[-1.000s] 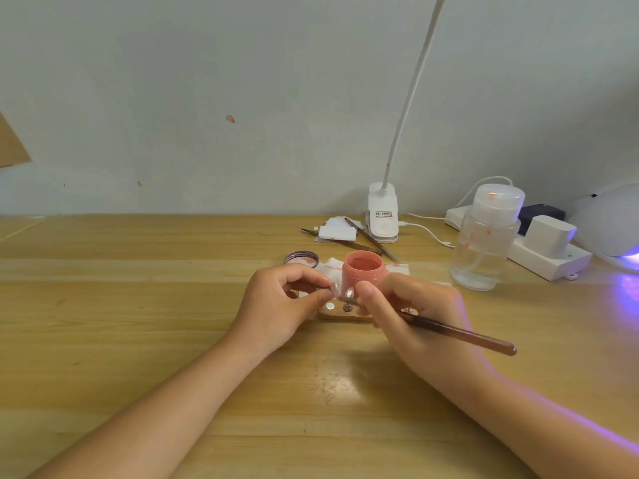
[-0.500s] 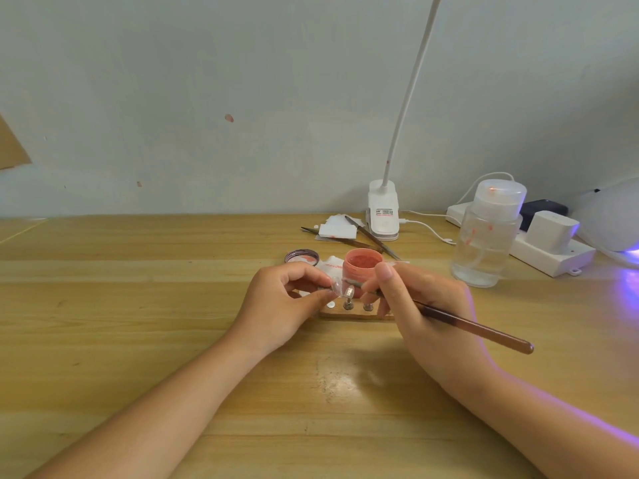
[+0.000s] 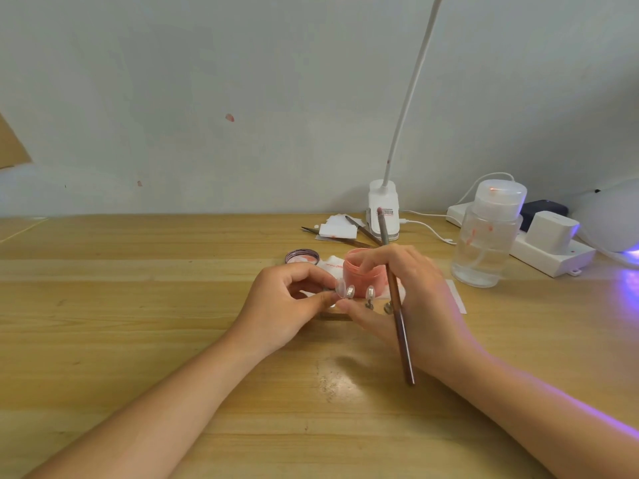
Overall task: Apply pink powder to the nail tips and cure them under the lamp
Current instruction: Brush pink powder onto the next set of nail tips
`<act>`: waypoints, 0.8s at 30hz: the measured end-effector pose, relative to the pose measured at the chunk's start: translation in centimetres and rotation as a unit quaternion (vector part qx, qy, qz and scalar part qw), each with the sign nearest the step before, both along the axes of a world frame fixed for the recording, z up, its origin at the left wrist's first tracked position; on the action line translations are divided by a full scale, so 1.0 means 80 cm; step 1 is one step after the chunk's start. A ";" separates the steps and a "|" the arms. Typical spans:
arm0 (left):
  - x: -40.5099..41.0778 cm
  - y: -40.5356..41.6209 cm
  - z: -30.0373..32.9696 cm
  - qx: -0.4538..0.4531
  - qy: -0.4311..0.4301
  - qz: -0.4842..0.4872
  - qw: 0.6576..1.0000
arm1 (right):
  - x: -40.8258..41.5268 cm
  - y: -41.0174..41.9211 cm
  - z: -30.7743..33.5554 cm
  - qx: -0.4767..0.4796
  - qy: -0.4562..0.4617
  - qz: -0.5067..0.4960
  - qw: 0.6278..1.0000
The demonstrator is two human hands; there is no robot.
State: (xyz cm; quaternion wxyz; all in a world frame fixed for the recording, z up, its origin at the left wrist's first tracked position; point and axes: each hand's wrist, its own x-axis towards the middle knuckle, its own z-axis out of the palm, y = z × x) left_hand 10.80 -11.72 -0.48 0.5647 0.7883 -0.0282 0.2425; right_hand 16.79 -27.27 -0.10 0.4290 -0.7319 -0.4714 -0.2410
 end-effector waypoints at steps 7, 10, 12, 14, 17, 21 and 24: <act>0.000 0.001 -0.001 -0.001 -0.001 -0.005 1.000 | 0.005 0.006 -0.005 -0.024 -0.004 0.023 0.999; 0.001 0.000 -0.001 -0.009 0.000 -0.010 1.000 | 0.007 0.006 -0.006 -0.023 -0.012 0.027 0.999; 0.001 0.000 -0.001 -0.014 -0.001 -0.014 1.000 | 0.008 0.007 -0.007 -0.021 -0.015 0.031 0.999; 0.000 0.000 -0.001 -0.019 -0.002 -0.017 1.000 | 0.008 0.007 -0.007 -0.017 -0.015 0.030 0.999; 0.000 0.000 -0.001 -0.035 -0.003 -0.019 0.999 | 0.005 0.006 -0.007 -0.008 -0.009 0.027 1.000; 0.001 0.002 -0.001 -0.056 0.009 -0.022 0.998 | 0.002 0.006 -0.006 -0.001 0.014 0.033 0.999; 0.000 0.001 -0.001 -0.057 0.016 -0.025 0.998 | 0.001 0.005 -0.006 0.005 0.026 0.034 0.999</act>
